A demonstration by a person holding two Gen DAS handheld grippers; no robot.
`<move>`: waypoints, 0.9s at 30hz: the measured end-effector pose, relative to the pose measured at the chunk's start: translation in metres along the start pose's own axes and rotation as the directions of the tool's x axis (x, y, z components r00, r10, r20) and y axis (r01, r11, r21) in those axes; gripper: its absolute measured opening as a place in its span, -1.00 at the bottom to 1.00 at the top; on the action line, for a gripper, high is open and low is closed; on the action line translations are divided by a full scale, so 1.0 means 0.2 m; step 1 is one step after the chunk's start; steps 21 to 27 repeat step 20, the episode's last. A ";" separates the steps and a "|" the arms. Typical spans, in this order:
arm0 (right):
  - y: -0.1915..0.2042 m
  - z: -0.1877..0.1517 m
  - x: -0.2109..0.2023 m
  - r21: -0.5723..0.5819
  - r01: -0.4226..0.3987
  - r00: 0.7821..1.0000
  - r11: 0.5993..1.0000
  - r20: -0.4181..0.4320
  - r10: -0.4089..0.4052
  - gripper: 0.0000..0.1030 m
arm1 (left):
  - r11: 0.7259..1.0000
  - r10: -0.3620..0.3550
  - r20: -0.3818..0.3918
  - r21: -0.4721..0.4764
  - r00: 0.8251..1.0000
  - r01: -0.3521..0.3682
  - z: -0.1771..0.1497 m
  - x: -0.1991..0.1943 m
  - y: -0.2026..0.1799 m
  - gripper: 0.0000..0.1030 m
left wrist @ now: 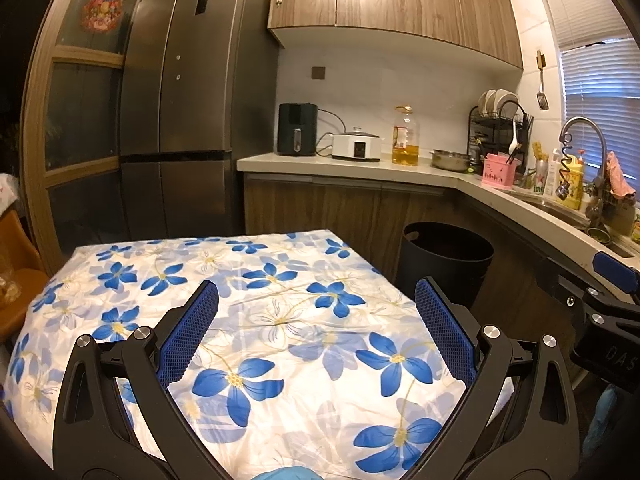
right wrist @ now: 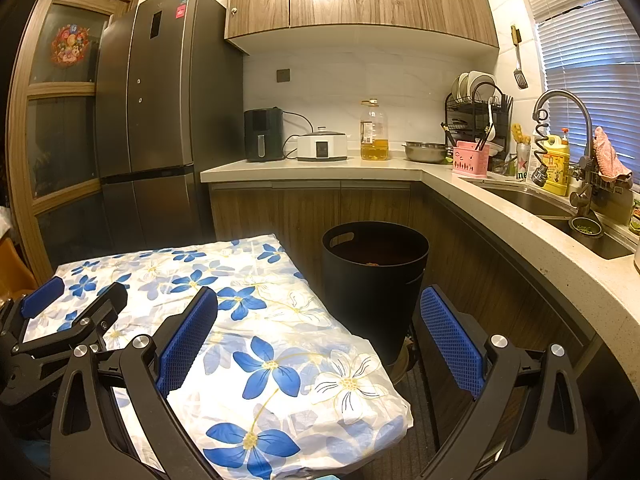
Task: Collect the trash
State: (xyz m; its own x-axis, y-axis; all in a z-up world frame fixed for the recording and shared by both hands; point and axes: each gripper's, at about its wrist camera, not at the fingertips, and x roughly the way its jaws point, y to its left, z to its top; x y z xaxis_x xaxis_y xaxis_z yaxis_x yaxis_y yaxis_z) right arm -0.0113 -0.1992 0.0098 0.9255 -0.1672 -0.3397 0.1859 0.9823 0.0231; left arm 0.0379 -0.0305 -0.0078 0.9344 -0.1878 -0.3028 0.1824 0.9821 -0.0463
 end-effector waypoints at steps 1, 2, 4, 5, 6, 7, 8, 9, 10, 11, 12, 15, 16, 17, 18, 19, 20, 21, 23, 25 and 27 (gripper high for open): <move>0.00 0.00 0.00 0.000 0.001 1.000 1.000 0.000 -0.001 0.89 | 1.000 0.006 0.001 0.004 1.000 -0.006 -0.01 -0.01 -0.01 0.89; 0.00 0.00 0.00 0.000 0.001 1.000 1.000 0.000 -0.001 0.89 | 1.000 0.017 0.002 0.007 1.000 -0.017 -0.01 0.00 -0.01 0.89; 0.00 0.00 0.00 0.001 0.000 1.000 1.000 0.001 0.000 0.89 | 1.000 0.018 0.005 0.000 1.000 -0.018 -0.01 0.00 0.00 0.88; -0.01 0.00 0.00 0.000 0.000 1.000 1.000 0.000 0.000 0.89 | 1.000 0.019 -0.001 -0.006 1.000 -0.019 -0.01 0.00 0.01 0.88; 0.00 0.00 0.00 0.001 0.001 1.000 1.000 0.000 -0.001 0.89 | 1.000 0.021 0.001 -0.009 1.000 -0.021 -0.02 0.00 0.01 0.88; 0.00 0.00 0.00 0.003 0.001 1.000 1.000 -0.001 -0.001 0.89 | 1.000 0.023 0.003 -0.012 1.000 -0.023 -0.02 0.00 0.02 0.88; -0.01 0.00 -0.01 0.004 0.002 1.000 1.000 -0.001 -0.002 0.89 | 1.000 0.022 0.002 -0.011 1.000 -0.022 -0.02 0.00 0.02 0.88; -0.01 0.00 -0.01 0.005 0.004 1.000 1.000 -0.001 -0.004 0.89 | 1.000 0.024 0.000 -0.011 1.000 -0.024 -0.02 0.00 0.01 0.88; -0.01 0.00 -0.01 0.006 0.004 1.000 1.000 -0.001 -0.004 0.89 | 1.000 0.027 0.002 -0.010 1.000 -0.027 -0.02 0.00 0.02 0.88; -0.01 0.01 -0.01 0.006 0.005 1.000 1.000 -0.001 -0.005 0.89 | 1.000 0.026 0.006 -0.006 1.000 -0.026 -0.02 0.00 0.01 0.88; -0.01 0.01 -0.01 0.007 0.006 1.000 1.000 0.000 -0.006 0.89 | 1.000 0.027 0.008 -0.003 1.000 -0.026 -0.02 -0.01 0.01 0.88; -0.02 0.01 -0.01 0.009 0.007 1.000 1.000 0.000 -0.007 0.89 | 0.999 0.045 0.012 0.001 0.999 -0.045 -0.02 -0.01 0.00 0.89; -0.02 0.01 -0.01 0.009 0.008 1.000 1.000 0.000 -0.008 0.89 | 0.999 0.049 0.012 -0.001 0.999 -0.049 -0.02 -0.01 0.00 0.89; -0.02 0.01 -0.01 0.009 0.008 1.000 1.000 0.000 -0.008 0.89 | 0.999 0.047 0.014 -0.005 0.999 -0.047 -0.02 -0.02 0.00 0.89; -0.02 0.01 -0.01 0.010 0.009 1.000 1.000 0.001 -0.009 0.89 | 0.999 0.045 0.014 -0.009 0.999 -0.045 -0.02 -0.02 0.00 0.89; -0.02 0.01 -0.01 0.011 0.009 1.000 1.000 0.001 -0.009 0.89 | 0.999 0.044 0.014 -0.012 0.999 -0.044 -0.02 -0.02 0.00 0.89; -0.02 0.01 -0.01 0.012 0.009 1.000 1.000 0.001 -0.009 0.89 | 0.999 0.046 0.016 -0.016 0.999 -0.046 -0.02 -0.02 0.01 0.89; -0.02 0.01 -0.01 0.012 0.009 1.000 1.000 0.001 -0.009 0.89 | 0.999 0.046 0.016 -0.016 0.999 -0.046 -0.02 -0.02 0.01 0.89; -0.02 0.01 -0.01 0.012 0.009 1.000 1.000 0.001 -0.009 0.89 | 0.999 0.046 0.016 -0.016 0.999 -0.046 -0.02 -0.02 0.01 0.89; -0.02 0.01 -0.01 0.012 0.009 1.000 1.000 0.001 -0.009 0.89 | 0.999 0.046 0.016 -0.016 0.999 -0.046 -0.02 -0.02 0.01 0.89; -0.02 0.01 -0.01 0.012 0.009 1.000 1.000 0.001 -0.009 0.89 | 0.999 0.046 0.016 -0.016 0.999 -0.046 -0.02 -0.02 0.01 0.89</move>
